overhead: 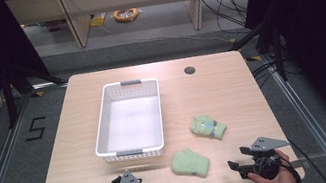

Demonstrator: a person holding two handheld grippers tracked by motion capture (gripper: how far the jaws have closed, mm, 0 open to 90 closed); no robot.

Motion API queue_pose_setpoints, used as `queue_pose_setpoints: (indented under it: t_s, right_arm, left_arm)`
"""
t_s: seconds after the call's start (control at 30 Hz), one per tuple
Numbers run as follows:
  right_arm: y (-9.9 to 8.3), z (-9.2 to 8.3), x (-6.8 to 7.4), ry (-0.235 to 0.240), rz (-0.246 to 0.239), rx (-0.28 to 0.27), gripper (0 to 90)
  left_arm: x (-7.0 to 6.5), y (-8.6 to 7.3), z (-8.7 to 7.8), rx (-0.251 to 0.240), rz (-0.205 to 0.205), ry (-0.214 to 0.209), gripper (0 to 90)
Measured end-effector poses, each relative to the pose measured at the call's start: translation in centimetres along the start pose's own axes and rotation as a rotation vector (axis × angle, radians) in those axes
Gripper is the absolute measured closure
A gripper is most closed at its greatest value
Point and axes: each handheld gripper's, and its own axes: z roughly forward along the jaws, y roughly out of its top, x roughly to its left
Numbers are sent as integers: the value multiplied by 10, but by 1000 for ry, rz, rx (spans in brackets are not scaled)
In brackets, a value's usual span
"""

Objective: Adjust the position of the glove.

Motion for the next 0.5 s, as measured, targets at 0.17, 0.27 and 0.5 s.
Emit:
queue_pose_setpoints:
  t_s: [0.17, 0.27, 0.5]
  right_arm:
    - [1, -1, 1, -3, -4, 13, 332]
    - [2, 1, -1, -4, -46, -1, 342]
    - [4, 0, 3, 1, -64, -8, 356]
  left_arm:
    - [-1, 0, 0, -12, 2, -14, 164]
    - [-1, 1, 0, -11, 3, -17, 164]
    - [-5, 3, 3, -30, -17, -23, 165]
